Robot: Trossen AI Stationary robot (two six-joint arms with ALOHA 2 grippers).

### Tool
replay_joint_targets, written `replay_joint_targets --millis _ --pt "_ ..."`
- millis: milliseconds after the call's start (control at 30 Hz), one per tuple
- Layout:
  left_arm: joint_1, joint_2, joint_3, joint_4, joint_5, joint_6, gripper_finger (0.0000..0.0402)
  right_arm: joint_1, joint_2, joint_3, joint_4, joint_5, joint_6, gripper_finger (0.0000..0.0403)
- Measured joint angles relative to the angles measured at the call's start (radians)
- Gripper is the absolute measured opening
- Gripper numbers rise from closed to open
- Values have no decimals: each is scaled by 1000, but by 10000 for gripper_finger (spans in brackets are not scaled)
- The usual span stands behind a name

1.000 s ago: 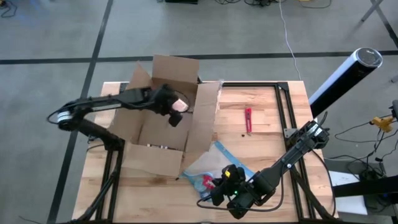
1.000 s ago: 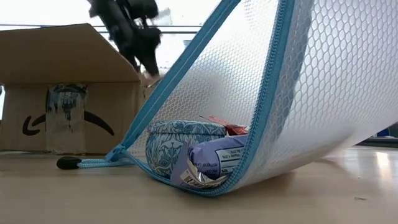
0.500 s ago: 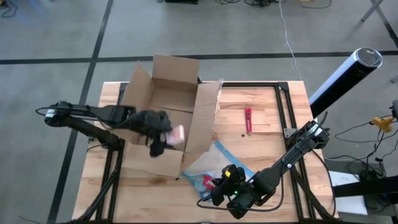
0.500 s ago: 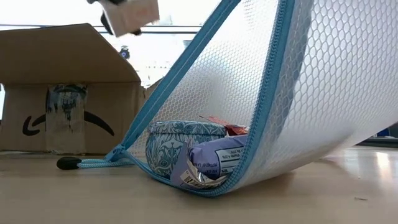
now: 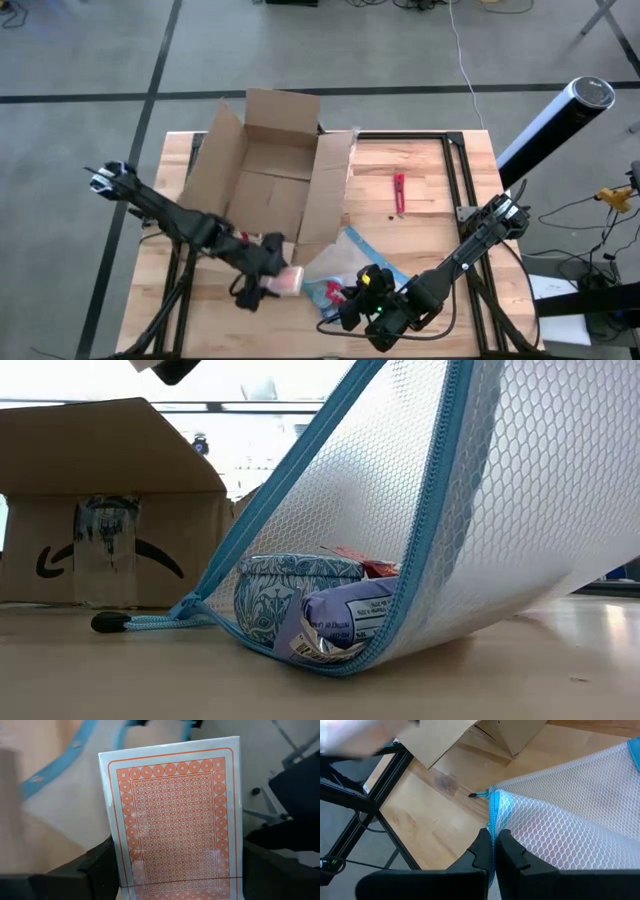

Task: Unpack boxes
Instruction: Put the game card into the blue transparent zip bag

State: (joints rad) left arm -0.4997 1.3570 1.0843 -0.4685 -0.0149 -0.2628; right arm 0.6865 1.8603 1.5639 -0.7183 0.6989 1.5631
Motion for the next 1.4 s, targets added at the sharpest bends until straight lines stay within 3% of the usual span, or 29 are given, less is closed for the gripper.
replay_joint_targets --millis 667,1067,1400 --pt "-17 247 17 249 123 128 295 0 0 0 -1 0 0 0" --pt "12 439 172 239 136 246 295 0 0 0 0 0 0 0" --pt "142 510 183 202 197 263 295 0 0 0 -2 0 0 0"
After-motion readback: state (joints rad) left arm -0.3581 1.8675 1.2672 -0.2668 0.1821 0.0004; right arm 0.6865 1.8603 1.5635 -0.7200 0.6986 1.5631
